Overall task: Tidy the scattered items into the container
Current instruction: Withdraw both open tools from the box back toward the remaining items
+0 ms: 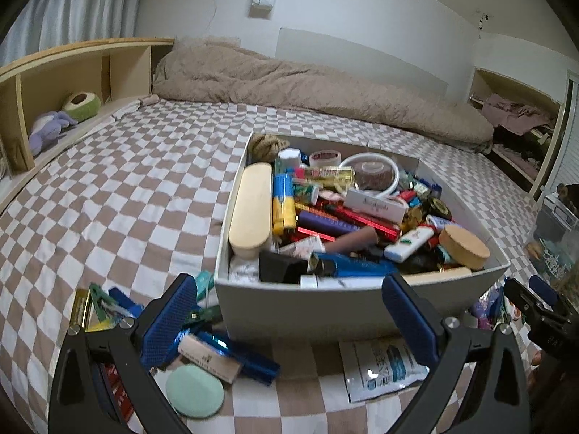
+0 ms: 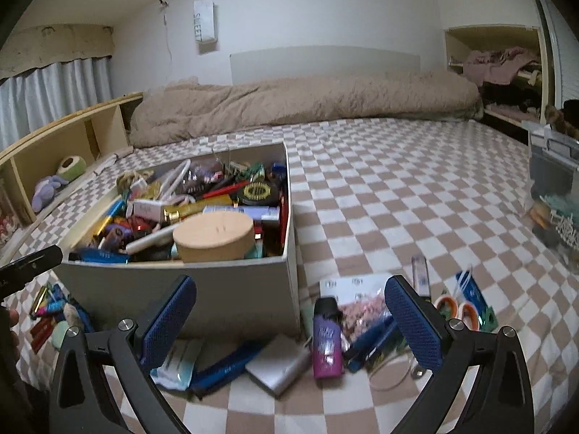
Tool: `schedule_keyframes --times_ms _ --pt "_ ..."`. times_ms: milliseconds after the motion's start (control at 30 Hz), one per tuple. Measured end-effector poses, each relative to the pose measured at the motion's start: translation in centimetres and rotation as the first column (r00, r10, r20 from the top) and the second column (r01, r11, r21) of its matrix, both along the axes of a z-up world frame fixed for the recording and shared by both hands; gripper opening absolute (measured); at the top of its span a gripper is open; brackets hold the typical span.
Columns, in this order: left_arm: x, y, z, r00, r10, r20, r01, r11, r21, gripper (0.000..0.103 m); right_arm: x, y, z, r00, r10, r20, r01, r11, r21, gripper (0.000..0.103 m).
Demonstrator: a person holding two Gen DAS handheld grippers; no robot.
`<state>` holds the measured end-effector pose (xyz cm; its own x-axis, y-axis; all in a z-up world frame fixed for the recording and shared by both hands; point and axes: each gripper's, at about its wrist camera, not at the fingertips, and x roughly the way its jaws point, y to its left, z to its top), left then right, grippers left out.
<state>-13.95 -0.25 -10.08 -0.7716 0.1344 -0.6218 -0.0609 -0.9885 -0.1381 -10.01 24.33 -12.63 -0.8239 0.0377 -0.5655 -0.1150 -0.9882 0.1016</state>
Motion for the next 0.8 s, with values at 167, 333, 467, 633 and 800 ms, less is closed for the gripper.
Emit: schedule_keyframes --times_ms 167,333,467,633,800 --pt "0.7 0.3 -1.1 0.999 0.007 0.047 -0.008 1.0 0.01 0.103 0.6 -0.5 -1.1 0.999 0.014 0.041 -0.014 1.0 -0.002 0.103" --pt "1.4 0.7 -2.2 0.996 0.028 0.085 -0.028 1.0 -0.007 0.103 0.8 -0.9 -2.2 0.994 0.035 0.099 -0.034 0.999 -0.015 0.103" --pt "1.9 0.9 -3.1 0.993 0.025 0.119 -0.025 1.0 -0.006 0.103 1.2 -1.3 -2.9 0.989 0.043 0.14 -0.042 0.999 -0.013 0.103" --pt "2.7 1.9 -4.7 0.983 0.013 0.183 -0.009 1.0 -0.026 0.103 2.0 -1.8 -3.8 0.981 0.045 0.186 -0.048 0.999 0.008 0.103" --pt "3.7 3.3 -6.1 0.974 -0.011 0.228 0.027 0.997 -0.068 0.103 2.7 -2.0 -5.1 0.965 0.017 0.26 -0.021 1.0 0.013 0.103"
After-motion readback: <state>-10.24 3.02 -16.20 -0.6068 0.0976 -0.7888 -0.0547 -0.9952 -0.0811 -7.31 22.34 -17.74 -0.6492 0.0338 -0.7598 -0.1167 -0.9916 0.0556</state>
